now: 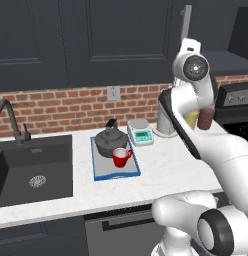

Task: Pick the kettle from the counter and place it on the tray. Then pick the mug from the cabinet and place it on the tray. Then close the cabinet doors.

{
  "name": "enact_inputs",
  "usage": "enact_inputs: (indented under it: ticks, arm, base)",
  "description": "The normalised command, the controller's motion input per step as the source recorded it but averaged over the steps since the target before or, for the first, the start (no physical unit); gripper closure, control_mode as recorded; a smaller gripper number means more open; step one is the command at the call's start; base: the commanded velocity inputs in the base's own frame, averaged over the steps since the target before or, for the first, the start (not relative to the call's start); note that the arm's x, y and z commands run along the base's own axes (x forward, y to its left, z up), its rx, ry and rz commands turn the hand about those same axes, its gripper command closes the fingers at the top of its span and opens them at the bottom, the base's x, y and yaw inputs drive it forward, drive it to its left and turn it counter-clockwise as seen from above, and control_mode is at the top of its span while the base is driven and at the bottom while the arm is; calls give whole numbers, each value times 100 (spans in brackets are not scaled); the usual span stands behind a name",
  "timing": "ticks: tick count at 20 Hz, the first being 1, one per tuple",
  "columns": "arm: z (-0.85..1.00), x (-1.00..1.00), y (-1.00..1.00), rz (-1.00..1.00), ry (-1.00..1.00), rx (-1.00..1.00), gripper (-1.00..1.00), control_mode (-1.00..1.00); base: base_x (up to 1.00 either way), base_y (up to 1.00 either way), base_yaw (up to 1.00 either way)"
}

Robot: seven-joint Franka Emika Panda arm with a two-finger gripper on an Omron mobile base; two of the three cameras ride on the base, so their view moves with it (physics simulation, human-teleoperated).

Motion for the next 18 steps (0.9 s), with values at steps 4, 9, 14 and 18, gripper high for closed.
enact_inputs:
  ticks: [4, 9, 14, 18]
  arm:
    - [-10, 47, -3, 9, 0, 1, -100, -100]
    - [-13, 44, -1, 10, 0, 0, -100, -100]
    - [-16, 37, 0, 10, 0, 0, -100, -100]
    - [-22, 6, 0, 10, 0, 0, -100, -100]
  base:
    - [0, 0, 0]
    - [0, 0, 0]
    - [0, 0, 0]
    - [0, 0, 0]
